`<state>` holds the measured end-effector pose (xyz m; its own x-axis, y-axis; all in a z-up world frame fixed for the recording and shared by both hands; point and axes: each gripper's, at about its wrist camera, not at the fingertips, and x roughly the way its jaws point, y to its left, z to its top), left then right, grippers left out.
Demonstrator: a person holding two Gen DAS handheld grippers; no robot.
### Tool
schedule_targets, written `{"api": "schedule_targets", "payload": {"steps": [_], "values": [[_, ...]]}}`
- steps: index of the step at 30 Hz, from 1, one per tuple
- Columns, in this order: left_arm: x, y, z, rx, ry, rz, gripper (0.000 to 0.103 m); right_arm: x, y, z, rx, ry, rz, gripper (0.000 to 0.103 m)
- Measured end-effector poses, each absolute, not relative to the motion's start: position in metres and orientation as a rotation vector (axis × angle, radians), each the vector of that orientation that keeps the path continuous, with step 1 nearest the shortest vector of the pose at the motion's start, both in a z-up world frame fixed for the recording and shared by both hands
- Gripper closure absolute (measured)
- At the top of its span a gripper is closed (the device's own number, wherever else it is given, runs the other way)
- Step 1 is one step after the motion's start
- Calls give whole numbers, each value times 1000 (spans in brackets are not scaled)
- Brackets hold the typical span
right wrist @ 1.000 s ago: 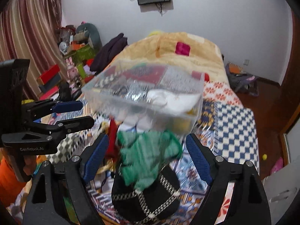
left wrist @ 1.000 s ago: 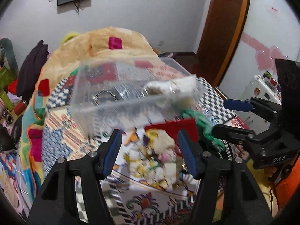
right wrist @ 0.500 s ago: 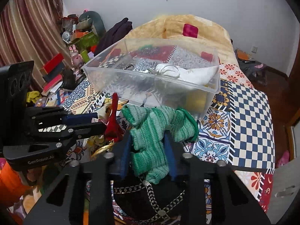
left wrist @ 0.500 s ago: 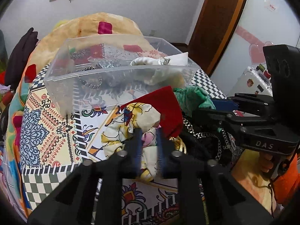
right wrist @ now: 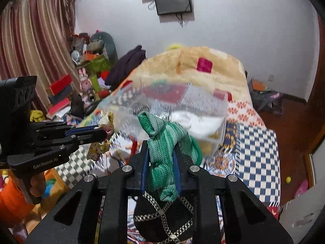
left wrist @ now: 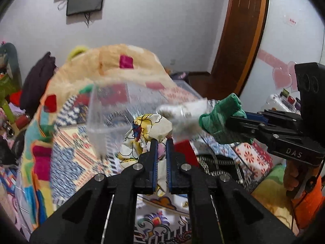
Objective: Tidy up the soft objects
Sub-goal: 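Grasp the floral cloth with the left tool while the right tool grasps the green knitted glove, then carry both items over the clear box and open both tools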
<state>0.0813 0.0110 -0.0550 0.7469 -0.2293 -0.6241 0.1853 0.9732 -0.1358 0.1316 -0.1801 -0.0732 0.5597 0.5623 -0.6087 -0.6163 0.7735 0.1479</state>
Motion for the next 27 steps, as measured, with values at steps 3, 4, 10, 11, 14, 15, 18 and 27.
{"api": "schedule_targets", "payload": {"steps": [3, 4, 10, 11, 14, 15, 18, 27], "values": [[83, 18, -40, -72, 648, -200, 97, 134, -177, -62, -79, 645, 697, 84], [86, 19, -37, -76, 641, -195, 97, 136, -176, -58, -75, 634, 701, 84], [101, 29, -20, -94, 599, -160, 96, 147, -161, -42, -80, 579, 709, 84], [104, 31, -18, -93, 595, -154, 96, 148, -159, -42, -83, 575, 710, 84], [114, 33, -15, -87, 592, -133, 96, 157, -148, -39, -96, 566, 711, 84], [116, 34, -15, -86, 592, -128, 96, 161, -143, -39, -102, 564, 708, 84], [129, 37, -17, -78, 602, -105, 96, 174, -133, -41, -99, 572, 701, 84], [172, 38, -44, -70, 695, -74, 96, 217, -118, -72, -68, 702, 678, 84]]}}
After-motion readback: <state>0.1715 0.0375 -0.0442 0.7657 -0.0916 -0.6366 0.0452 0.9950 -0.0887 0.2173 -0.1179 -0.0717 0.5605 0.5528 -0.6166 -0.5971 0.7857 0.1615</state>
